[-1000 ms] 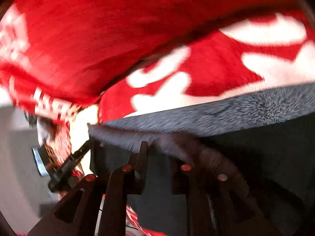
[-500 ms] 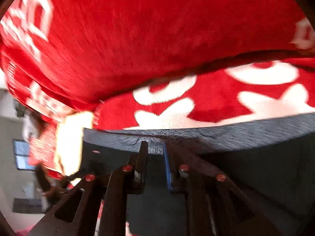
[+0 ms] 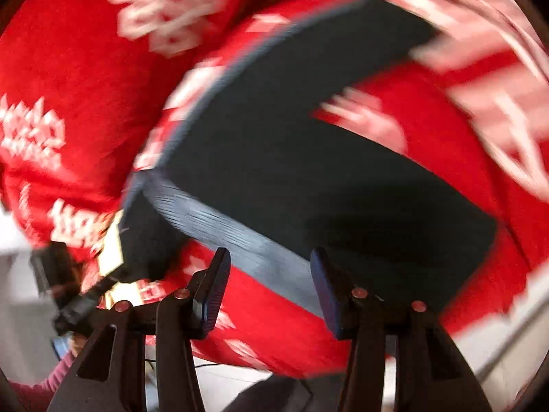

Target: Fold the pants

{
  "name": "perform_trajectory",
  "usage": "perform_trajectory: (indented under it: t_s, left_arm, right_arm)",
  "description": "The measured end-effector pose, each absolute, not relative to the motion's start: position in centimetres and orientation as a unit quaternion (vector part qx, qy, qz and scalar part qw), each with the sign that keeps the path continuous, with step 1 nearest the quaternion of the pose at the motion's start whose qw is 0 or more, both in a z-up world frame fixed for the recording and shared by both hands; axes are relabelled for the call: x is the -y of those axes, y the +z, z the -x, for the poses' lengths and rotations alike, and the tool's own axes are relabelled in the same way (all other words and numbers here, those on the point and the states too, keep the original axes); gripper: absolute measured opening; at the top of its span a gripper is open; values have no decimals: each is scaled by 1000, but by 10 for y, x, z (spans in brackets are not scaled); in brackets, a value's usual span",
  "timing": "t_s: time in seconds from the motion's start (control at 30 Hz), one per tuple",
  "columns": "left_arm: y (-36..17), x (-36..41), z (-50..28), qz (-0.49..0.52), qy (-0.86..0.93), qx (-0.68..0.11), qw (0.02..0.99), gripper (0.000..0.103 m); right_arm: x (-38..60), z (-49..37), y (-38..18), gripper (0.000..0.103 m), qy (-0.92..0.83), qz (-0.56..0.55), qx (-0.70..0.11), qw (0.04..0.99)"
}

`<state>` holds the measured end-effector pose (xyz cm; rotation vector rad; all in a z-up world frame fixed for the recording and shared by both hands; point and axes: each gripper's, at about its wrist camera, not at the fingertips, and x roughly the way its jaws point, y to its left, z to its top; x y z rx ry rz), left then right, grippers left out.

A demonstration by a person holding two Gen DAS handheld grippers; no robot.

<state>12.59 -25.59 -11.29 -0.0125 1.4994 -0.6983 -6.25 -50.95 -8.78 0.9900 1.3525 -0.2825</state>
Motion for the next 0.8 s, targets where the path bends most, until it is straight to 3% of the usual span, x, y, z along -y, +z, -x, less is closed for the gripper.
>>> perform_trajectory:
  t_s: [0.2, 0.43, 0.47, 0.53, 0.57, 0.6, 0.67, 0.7, 0.8]
  left_arm:
    - [-146, 317, -105, 18, -338, -693, 637, 84]
    - [-149, 338, -86, -1, -348, -687, 638, 84]
    - [-151, 341, -86, 4, -344, -691, 636, 84]
    - [-154, 343, -86, 17, -336, -696, 635, 84]
    - [-157, 345, -87, 20, -328, -696, 639, 81]
    - [-158, 345, -87, 22, -323, -697, 640, 62]
    - [-166, 348, -88, 27, -310, -711, 631, 32]
    - [-167, 348, -89, 33, -303, -714, 630, 25]
    - [-151, 353, -96, 59, -295, -710, 636, 25]
  right_arm:
    - [526, 157, -115, 53, -172, -511, -564, 626]
    - [521, 172, -127, 52, -136, -535, -531, 643]
    - [523, 169, -127, 49, -128, -536, -529, 646]
    - [524, 163, -127, 29, -110, -537, -536, 642]
    - [520, 159, -130, 11, -102, -539, -545, 635]
    - [522, 155, -134, 4, -91, -544, -557, 621]
    - [524, 150, -132, 3, -74, -550, -566, 611]
    - [529, 145, -127, 3, -61, -554, -564, 610]
    - [547, 126, -100, 3, -26, -565, -544, 620]
